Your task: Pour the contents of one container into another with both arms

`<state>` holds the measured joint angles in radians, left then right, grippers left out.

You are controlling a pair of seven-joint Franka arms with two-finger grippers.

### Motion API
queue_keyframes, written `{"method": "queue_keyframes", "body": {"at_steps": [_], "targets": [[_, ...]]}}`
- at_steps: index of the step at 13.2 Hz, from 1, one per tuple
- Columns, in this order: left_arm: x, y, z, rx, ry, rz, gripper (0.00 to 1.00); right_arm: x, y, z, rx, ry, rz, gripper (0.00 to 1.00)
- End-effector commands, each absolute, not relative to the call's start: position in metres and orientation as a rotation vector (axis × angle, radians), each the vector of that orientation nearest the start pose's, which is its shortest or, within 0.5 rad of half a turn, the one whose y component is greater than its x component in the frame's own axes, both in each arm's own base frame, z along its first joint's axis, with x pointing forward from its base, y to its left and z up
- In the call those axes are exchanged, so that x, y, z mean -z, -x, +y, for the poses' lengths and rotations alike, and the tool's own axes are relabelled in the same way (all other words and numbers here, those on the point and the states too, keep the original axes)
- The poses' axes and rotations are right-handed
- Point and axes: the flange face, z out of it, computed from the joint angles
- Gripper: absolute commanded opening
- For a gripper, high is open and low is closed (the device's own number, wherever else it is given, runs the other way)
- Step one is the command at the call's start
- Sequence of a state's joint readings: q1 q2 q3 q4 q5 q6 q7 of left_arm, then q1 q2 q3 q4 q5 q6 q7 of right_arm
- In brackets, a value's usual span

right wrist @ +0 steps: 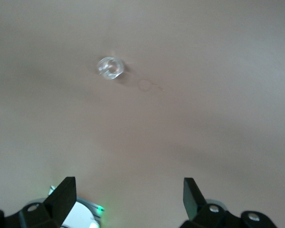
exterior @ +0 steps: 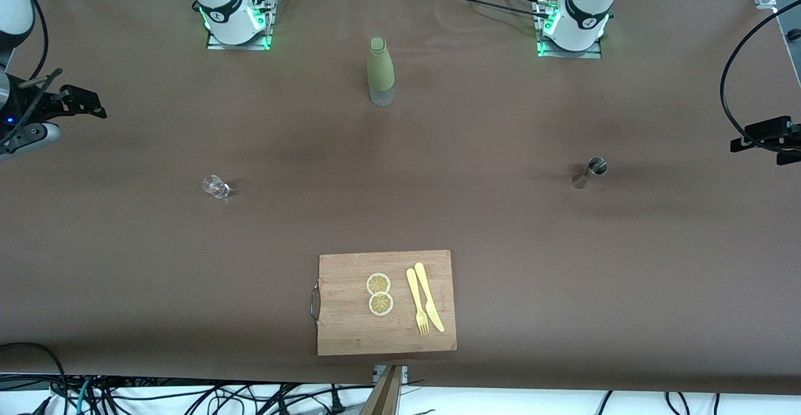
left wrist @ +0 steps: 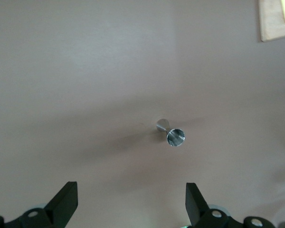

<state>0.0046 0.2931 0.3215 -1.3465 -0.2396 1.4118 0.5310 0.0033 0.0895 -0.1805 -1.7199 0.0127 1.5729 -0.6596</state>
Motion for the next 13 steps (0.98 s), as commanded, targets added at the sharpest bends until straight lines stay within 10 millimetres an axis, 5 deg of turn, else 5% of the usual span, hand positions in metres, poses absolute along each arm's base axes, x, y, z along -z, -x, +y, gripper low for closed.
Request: {"method": "queue_keyframes", "body": {"at_steps": [1, 7, 13], "targets": [[-0.524, -0.592, 0.174, -0.178, 3.434, 0.646, 1.0, -0.481, -0.56, -0.125, -0.279, 2.723, -0.983, 1.0], [-0.424, -0.576, 0.243, 0.111, 3.511, 1.324, 1.0, -0.364, -0.567, -0.184, -0.055, 2.244, -1.286, 1.0], [-0.279, -0.56, 0.281, 0.797, 3.376, 2.032, 1.0, -0.232, -0.581, -0.181, 0.443, 1.833, -1.469, 0.99]]}}
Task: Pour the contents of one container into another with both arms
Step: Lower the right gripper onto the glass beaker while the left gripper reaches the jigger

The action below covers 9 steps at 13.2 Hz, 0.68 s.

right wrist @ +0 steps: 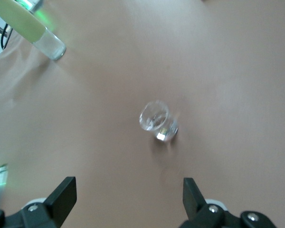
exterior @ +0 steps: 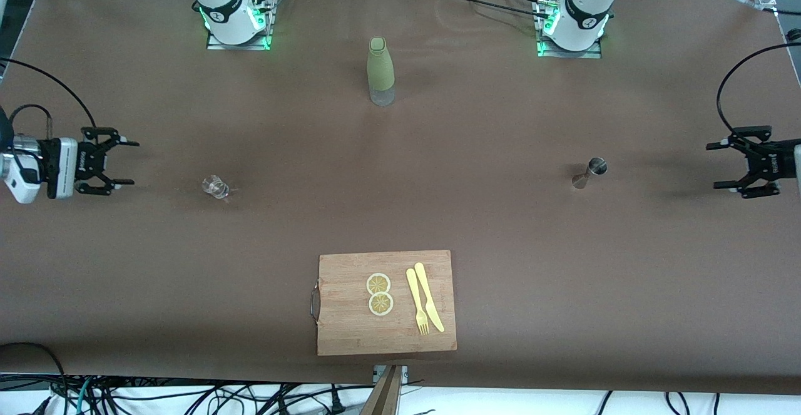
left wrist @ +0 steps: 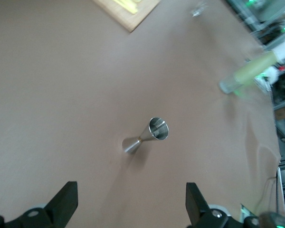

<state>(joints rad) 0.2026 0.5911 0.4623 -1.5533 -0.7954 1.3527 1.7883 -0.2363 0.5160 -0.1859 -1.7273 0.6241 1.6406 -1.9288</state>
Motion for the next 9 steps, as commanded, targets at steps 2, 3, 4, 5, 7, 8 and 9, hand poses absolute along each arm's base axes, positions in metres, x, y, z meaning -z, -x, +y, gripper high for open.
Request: {"method": "queue_keyframes", "body": {"at_steps": [2, 3, 4, 5, 7, 8, 9], "targets": [[-0.244, -0.558, 0.28, -0.574, -1.8, -1.182, 1.0, -0.18, -0.573, -0.173, 0.577, 1.738, -1.476, 0.99], [-0.225, -0.558, 0.277, -0.651, -1.737, -1.203, 1.0, -0.154, -0.567, -0.168, 0.643, 1.705, -1.477, 0.99], [-0.207, -0.557, 0.275, -0.72, -1.674, -1.224, 1.0, -0.134, -0.562, -0.162, 0.709, 1.668, -1.475, 0.99], [-0.191, -0.555, 0.271, -0.78, -1.616, -1.248, 1.0, -0.117, -0.559, -0.158, 0.749, 1.64, -1.482, 0.99], [-0.162, -0.546, 0.265, -0.872, -1.5, -1.308, 1.0, -0.099, -0.558, -0.148, 0.825, 1.605, -1.473, 0.99], [-0.145, -0.539, 0.262, -0.902, -1.438, -1.325, 1.0, -0.097, -0.56, -0.141, 0.879, 1.573, -1.493, 0.99], [-0.128, -0.533, 0.258, -0.956, -1.376, -1.331, 1.0, -0.094, -0.561, -0.134, 0.916, 1.542, -1.507, 0.99]]}}
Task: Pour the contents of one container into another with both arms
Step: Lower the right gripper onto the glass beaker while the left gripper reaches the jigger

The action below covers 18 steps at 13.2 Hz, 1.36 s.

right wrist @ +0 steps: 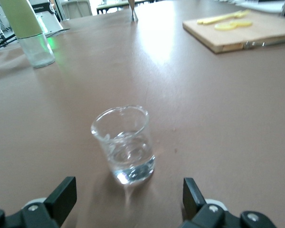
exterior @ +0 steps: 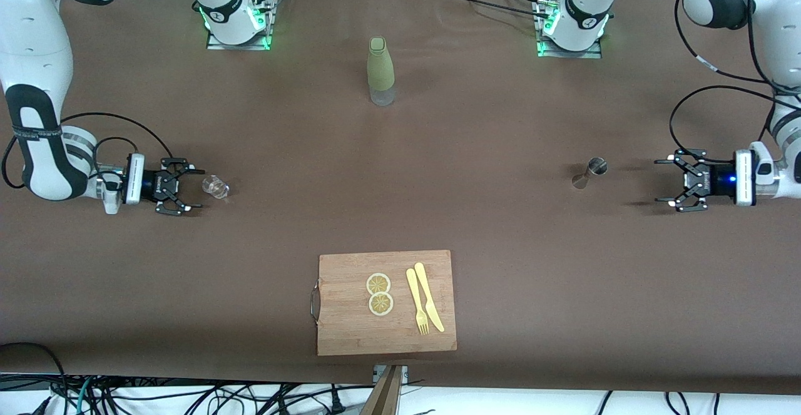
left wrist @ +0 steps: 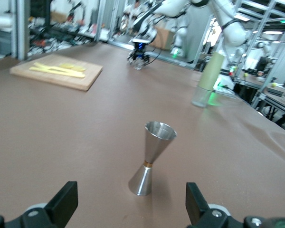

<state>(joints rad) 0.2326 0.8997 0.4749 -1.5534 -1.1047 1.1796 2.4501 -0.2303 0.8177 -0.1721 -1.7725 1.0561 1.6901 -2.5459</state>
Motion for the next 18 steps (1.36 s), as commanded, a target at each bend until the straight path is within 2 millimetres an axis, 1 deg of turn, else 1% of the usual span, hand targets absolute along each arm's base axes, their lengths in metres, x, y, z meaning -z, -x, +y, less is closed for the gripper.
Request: {"method": "queue_keyframes", "body": {"at_steps": [1, 2, 3, 4, 6, 7, 8, 9, 11, 12, 13, 14, 16, 17, 18], "targets": [[-0.114, -0.524, 0.258, -1.024, -1.318, -1.336, 1.0, -0.092, -0.561, -0.131, 0.934, 1.515, -1.529, 0.99], [-0.104, -0.519, 0.257, -1.077, -1.284, -1.342, 1.0, -0.089, -0.56, -0.124, 0.95, 1.48, -1.547, 0.99], [-0.096, -0.514, 0.261, -1.13, -1.284, -1.332, 1.0, -0.085, -0.556, -0.12, 0.951, 1.456, -1.536, 0.99], [-0.087, -0.511, 0.26, -1.151, -1.274, -1.336, 1.0, -0.081, -0.553, -0.117, 0.955, 1.435, -1.534, 0.99], [-0.061, -0.503, 0.249, -1.17, -1.237, -1.341, 1.0, -0.071, -0.546, -0.111, 0.952, 1.403, -1.519, 0.99], [-0.056, -0.503, 0.247, -1.202, -1.227, -1.347, 1.0, -0.062, -0.541, -0.107, 0.945, 1.39, -1.498, 0.99], [-0.049, -0.497, 0.243, -1.228, -1.228, -1.325, 1.0, -0.061, -0.541, -0.107, 0.946, 1.384, -1.495, 0.98], [-0.044, -0.49, 0.239, -1.234, -1.234, -1.301, 1.0, -0.062, -0.543, -0.101, 0.95, 1.371, -1.497, 0.94], [-0.042, -0.489, 0.233, -1.238, -1.233, -1.29, 1.0, -0.065, -0.545, -0.095, 0.964, 1.342, -1.487, 0.88], [-0.041, -0.487, 0.229, -1.234, -1.233, -1.283, 1.0, -0.062, -0.546, -0.093, 0.985, 1.347, -1.464, 0.84], [-0.042, -0.485, 0.223, -1.236, -1.231, -1.272, 1.0, -0.062, -0.546, -0.092, 0.995, 1.347, -1.453, 0.77], [-0.042, -0.485, 0.218, -1.232, -1.227, -1.27, 1.0, -0.059, -0.545, -0.092, 0.994, 1.345, -1.447, 0.67], [-0.042, -0.493, 0.205, -1.228, -1.212, -1.284, 1.0, -0.061, -0.546, -0.092, 1.0, 1.336, -1.438, 0.35], [-0.043, -0.495, 0.195, -1.226, -1.209, -1.287, 1.0, -0.062, -0.546, -0.094, 1.003, 1.337, -1.437, 0.27], [-0.047, -0.497, 0.188, -1.234, -1.217, -1.295, 1.0, -0.063, -0.547, -0.093, 1.005, 1.329, -1.434, 0.19]]}}
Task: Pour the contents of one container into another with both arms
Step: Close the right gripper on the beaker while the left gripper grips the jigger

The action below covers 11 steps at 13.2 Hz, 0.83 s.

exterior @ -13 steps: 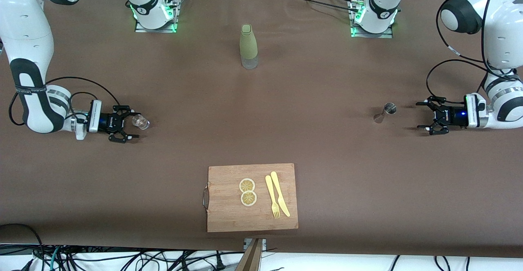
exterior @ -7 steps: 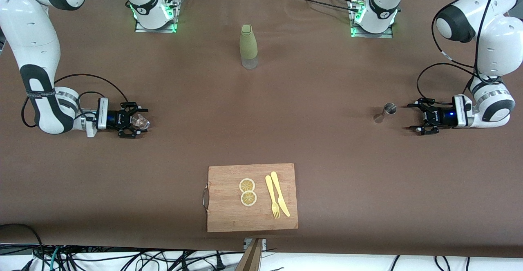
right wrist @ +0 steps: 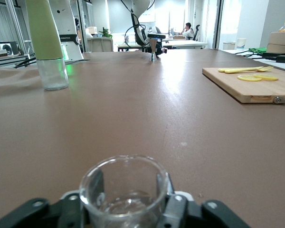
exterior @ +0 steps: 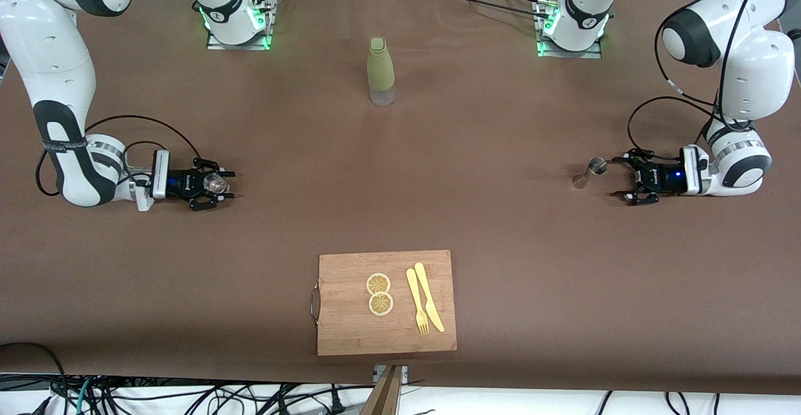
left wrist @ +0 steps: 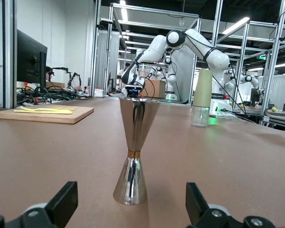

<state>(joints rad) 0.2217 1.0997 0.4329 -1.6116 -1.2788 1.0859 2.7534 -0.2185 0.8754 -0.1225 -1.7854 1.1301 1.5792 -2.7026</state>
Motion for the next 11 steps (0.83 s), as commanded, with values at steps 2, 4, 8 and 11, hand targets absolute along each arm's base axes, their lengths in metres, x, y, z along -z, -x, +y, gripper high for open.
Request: {"method": "queue_keyframes", "body": {"at_steps": [2, 4, 8, 11], "targets": [[-0.052, -0.5, 0.176, -1.235, -1.238, -1.302, 1.0, -0.066, -0.548, -0.092, 1.01, 1.309, -1.426, 0.1], [-0.052, -0.506, 0.162, -1.236, -1.233, -1.315, 1.0, -0.07, -0.551, -0.091, 1.013, 1.296, -1.419, 0.0], [-0.05, -0.5, 0.144, -1.221, -1.238, -1.301, 1.0, -0.076, -0.551, -0.078, 0.971, 1.272, -1.337, 0.0], [-0.049, -0.492, 0.142, -1.216, -1.254, -1.284, 1.0, -0.088, -0.562, -0.061, 0.949, 1.231, -1.305, 0.0]]}}
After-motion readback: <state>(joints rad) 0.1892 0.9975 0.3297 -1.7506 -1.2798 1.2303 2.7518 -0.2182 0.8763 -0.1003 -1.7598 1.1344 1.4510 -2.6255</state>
